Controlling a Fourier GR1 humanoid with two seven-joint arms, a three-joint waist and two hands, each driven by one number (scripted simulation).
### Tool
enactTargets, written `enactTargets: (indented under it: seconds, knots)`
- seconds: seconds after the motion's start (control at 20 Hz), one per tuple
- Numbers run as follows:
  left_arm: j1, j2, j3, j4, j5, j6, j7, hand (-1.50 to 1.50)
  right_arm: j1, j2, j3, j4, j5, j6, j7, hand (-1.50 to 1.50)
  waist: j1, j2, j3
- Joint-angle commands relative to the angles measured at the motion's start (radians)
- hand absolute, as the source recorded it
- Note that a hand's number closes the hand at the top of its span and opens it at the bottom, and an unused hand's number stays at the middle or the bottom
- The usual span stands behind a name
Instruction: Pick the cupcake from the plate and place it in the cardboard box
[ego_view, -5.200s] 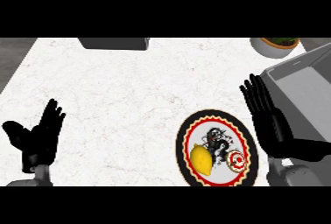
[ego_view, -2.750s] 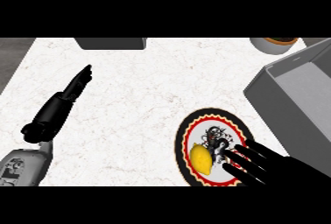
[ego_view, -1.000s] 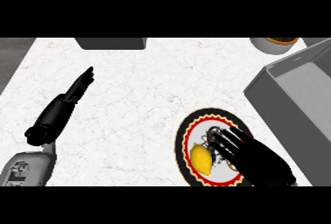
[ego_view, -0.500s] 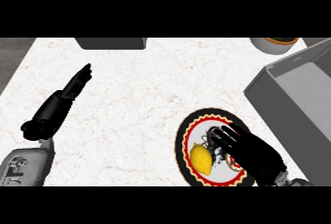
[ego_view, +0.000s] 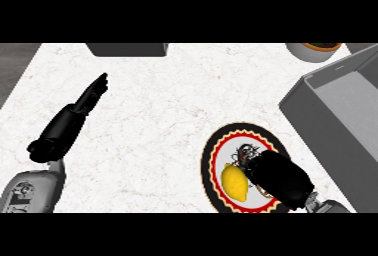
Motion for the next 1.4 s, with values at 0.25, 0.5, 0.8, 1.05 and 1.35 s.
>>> enactTargets:
  seconds: [0.25,0.5,0.8,1.05,1.35]
  knots:
    - [-0.025,0.003,0.003,-0.024,0.007,-0.013,0.014,0.0,-0.168,0.3,-0.303,0.25,-0.131,0.031,0.284,1.5,0.033,0.017,0.002]
    - [0.016,-0.01,-0.016,-0.027,0.0,-0.018,0.005,0.0,-0.4,0.397,-0.449,0.415,-0.14,-0.08,0.418,1.5,0.036,0.009,0.001]
    - [0.043,0.004,0.007,-0.046,0.002,-0.022,-0.003,0.0,-0.512,0.322,-0.428,0.388,-0.06,-0.16,0.403,1.5,0.01,-0.001,0.0]
    - [-0.027,-0.017,0.024,0.043,-0.016,0.013,-0.018,0.0,-0.534,0.345,-0.471,0.206,-0.073,-0.11,0.525,1.5,-0.009,-0.002,0.0]
    - [0.016,0.003,0.024,0.007,-0.005,-0.016,-0.035,0.0,-0.589,0.381,-0.659,0.13,-0.107,-0.215,0.73,1.5,-0.008,-0.002,0.0]
